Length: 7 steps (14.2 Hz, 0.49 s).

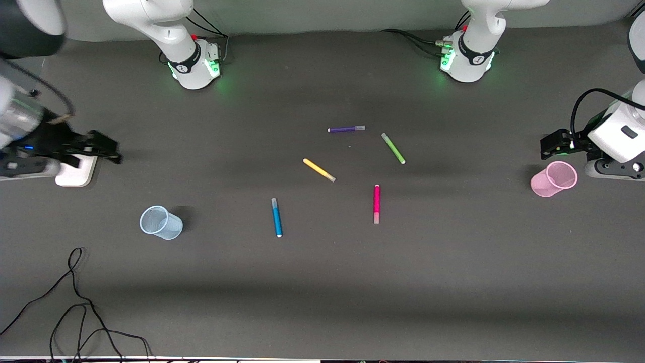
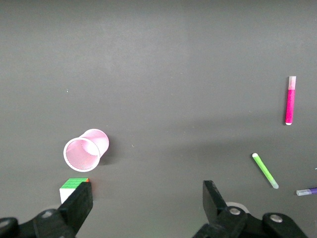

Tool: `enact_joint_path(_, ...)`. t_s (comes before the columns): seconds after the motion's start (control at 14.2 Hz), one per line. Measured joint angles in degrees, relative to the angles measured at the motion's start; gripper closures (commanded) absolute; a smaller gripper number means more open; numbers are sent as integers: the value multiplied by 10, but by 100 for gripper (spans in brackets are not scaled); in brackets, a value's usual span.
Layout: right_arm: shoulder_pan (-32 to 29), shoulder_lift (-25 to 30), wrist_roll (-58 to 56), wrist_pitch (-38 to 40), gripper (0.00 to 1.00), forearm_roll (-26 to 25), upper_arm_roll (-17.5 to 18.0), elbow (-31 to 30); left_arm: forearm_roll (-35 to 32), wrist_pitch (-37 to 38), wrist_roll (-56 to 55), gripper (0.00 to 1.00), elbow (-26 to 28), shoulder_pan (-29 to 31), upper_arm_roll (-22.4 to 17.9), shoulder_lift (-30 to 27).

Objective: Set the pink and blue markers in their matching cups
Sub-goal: 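Move the right gripper to the blue marker while the left gripper reaches the pink marker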

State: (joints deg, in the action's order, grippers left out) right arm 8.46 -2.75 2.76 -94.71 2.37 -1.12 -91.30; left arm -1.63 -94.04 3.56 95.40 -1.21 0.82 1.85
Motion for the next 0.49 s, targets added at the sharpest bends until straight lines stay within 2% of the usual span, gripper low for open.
enact_joint_path(0.49,164,-83,128,-18,0,0,3,52,2,16,0,1,0,-1,2,0)
